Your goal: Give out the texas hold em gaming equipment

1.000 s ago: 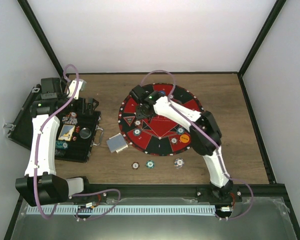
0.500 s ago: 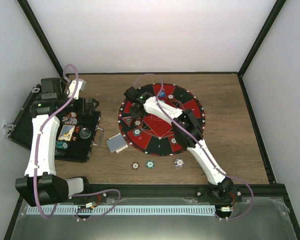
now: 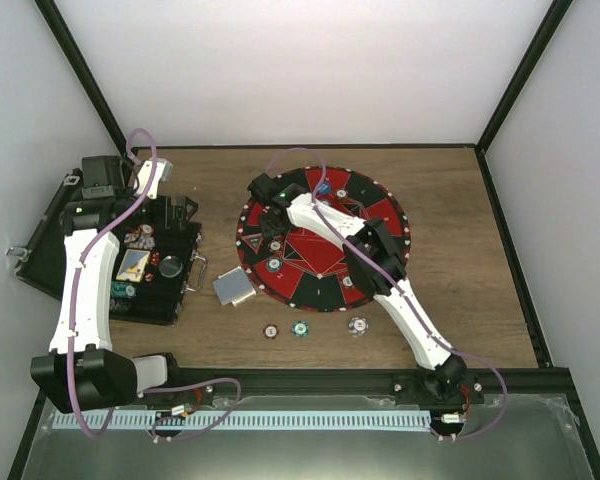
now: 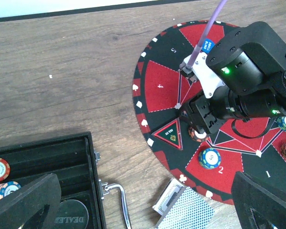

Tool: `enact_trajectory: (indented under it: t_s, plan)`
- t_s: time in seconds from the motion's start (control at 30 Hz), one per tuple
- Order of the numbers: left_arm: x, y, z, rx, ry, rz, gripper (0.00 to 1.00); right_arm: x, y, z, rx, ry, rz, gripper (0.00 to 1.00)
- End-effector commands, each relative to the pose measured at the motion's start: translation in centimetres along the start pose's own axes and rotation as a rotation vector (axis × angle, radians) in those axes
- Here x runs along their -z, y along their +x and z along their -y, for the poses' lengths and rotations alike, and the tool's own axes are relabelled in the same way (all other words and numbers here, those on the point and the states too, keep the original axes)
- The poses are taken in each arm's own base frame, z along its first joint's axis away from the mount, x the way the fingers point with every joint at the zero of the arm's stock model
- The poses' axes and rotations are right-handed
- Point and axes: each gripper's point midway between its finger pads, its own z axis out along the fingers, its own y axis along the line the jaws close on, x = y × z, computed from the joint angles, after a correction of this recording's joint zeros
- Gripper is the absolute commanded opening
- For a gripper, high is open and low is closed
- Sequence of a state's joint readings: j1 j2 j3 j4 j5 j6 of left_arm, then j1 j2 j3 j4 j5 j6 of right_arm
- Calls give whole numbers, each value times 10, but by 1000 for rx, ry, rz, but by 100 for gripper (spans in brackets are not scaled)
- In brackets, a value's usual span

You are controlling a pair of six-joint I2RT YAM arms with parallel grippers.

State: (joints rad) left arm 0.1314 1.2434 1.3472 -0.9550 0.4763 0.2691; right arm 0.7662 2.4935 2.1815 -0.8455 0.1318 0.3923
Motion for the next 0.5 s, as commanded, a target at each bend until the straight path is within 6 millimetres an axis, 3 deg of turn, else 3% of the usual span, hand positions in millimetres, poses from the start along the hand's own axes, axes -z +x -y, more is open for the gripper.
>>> enact_trajectory:
  t_s: [0.0,0.1,0.27,0.37,0.47]
  plan:
    - [7,-4,2,-10,0,23,100,17,-23,6,4,1,43,59]
    - [7,-4,2,-10,1,23,100,36,-41,6,15,0,90,67]
    - [8,-5,4,-9,7,28,100,83,-54,12,9,9,143,68]
    - [7,-6,3,-10,8,29,100,108,-41,21,-4,21,138,68]
    - [6,-6,3,-9,10,29,100,131,-10,33,-28,29,120,68]
